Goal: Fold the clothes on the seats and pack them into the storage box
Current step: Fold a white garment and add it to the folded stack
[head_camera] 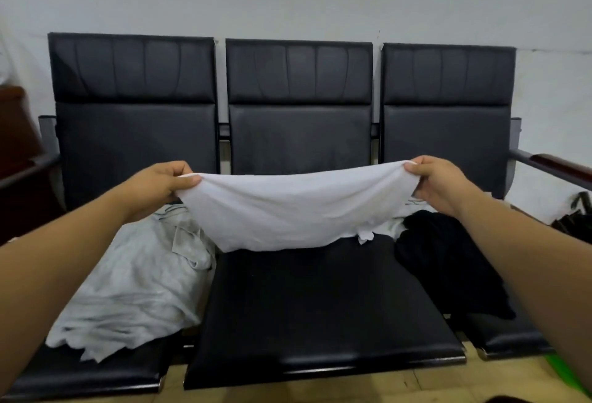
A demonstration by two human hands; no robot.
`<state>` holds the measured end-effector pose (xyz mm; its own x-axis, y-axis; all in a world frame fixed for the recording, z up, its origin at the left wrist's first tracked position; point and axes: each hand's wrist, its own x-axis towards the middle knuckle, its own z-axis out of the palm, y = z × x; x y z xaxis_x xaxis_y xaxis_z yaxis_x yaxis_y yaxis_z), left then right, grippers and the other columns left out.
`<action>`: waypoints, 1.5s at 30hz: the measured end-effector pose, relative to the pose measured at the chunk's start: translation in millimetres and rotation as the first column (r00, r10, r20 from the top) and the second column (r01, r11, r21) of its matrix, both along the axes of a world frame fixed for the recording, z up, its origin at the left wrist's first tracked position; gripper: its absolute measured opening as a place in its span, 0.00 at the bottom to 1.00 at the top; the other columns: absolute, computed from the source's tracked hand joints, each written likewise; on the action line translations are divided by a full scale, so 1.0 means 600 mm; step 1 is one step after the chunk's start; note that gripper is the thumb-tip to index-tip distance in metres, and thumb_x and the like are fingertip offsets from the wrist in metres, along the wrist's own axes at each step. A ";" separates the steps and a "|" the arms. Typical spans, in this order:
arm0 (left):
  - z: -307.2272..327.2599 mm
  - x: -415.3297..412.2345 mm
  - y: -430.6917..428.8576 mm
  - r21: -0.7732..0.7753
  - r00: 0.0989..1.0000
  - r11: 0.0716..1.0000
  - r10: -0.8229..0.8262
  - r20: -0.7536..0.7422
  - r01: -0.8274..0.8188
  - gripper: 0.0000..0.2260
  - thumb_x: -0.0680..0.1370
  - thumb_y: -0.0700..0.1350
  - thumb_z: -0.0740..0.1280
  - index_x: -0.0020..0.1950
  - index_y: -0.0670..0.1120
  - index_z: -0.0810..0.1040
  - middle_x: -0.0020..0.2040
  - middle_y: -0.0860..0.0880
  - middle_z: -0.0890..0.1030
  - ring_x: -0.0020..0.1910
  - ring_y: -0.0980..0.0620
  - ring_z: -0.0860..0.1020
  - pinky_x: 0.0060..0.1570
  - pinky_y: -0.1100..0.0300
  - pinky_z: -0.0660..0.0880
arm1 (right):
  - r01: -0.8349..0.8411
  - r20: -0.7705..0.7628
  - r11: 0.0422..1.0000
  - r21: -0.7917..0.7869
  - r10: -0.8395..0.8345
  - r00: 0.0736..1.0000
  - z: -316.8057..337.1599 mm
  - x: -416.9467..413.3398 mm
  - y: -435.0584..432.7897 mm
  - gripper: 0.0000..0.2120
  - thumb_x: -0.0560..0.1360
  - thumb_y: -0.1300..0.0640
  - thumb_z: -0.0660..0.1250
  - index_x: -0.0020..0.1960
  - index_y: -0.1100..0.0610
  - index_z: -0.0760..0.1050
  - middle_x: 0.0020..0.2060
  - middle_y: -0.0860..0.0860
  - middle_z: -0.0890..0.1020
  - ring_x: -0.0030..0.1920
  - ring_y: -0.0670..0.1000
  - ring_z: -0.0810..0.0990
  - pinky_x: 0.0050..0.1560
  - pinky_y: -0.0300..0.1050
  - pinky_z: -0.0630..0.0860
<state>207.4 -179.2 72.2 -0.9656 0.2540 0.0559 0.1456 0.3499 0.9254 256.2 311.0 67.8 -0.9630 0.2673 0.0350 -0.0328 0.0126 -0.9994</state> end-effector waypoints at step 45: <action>-0.351 -0.081 0.090 -0.395 0.883 0.869 0.408 0.232 -0.298 0.22 0.73 0.52 0.75 0.59 0.38 0.77 0.54 0.45 0.78 0.50 0.46 0.76 0.47 0.55 0.72 | -0.142 0.102 0.440 0.887 0.114 0.988 -0.339 -0.051 -0.238 0.16 0.81 0.56 0.63 0.66 0.60 0.73 0.65 0.56 0.72 0.63 0.55 0.73 0.62 0.39 0.66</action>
